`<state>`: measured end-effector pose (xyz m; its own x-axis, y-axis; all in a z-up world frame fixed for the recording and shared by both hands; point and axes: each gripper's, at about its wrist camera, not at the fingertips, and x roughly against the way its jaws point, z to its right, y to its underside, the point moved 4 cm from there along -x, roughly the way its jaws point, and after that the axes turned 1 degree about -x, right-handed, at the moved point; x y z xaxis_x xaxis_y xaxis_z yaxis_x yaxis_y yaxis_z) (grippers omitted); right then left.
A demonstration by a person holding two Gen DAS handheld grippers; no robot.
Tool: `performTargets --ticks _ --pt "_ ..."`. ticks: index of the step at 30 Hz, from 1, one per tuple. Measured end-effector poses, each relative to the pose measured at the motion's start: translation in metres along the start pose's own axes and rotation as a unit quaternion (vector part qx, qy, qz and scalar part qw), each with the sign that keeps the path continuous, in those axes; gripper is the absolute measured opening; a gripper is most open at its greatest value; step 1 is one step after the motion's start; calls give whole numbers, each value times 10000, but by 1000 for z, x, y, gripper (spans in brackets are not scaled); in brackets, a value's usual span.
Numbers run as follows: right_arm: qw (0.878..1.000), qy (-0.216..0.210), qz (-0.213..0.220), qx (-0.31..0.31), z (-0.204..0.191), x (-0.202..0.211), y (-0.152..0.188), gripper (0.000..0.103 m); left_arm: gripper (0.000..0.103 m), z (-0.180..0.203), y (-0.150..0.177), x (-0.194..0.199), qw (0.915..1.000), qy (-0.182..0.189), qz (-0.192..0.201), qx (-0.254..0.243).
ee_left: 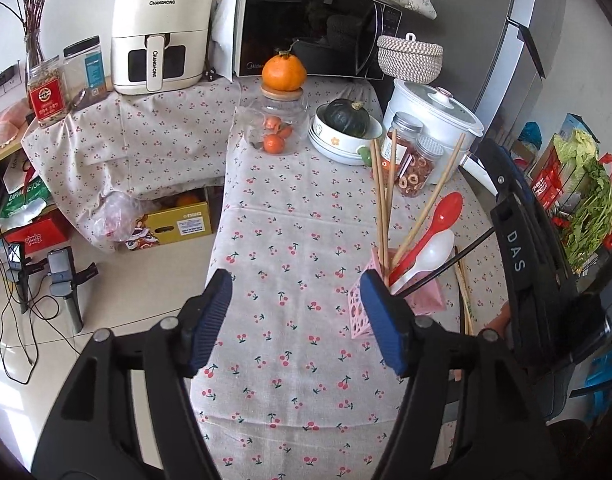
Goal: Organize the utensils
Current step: 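Open both tools and withdraw them from the pink basket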
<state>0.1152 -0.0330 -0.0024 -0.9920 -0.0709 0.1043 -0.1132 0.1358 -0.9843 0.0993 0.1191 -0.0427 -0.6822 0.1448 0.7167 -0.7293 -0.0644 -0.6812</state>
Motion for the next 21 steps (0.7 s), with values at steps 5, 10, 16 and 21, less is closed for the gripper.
performTargets --ticks 5,10,16,21 --pt "9999 -59 -83 -105 12 8 -17 37 80 5 2 1 9999 -76 55 -66" --pt "9997 -185 -131 77 20 23 -43 48 83 12 2 2 9997 -182 127 -118" --pt "9981 -376 -462 162 39 41 -64 70 94 26 4 10 9992 -234 284 -174" --pt "9957 -378 -842 113 64 54 -67 84 99 41 9 14 9984 -247 372 -334"
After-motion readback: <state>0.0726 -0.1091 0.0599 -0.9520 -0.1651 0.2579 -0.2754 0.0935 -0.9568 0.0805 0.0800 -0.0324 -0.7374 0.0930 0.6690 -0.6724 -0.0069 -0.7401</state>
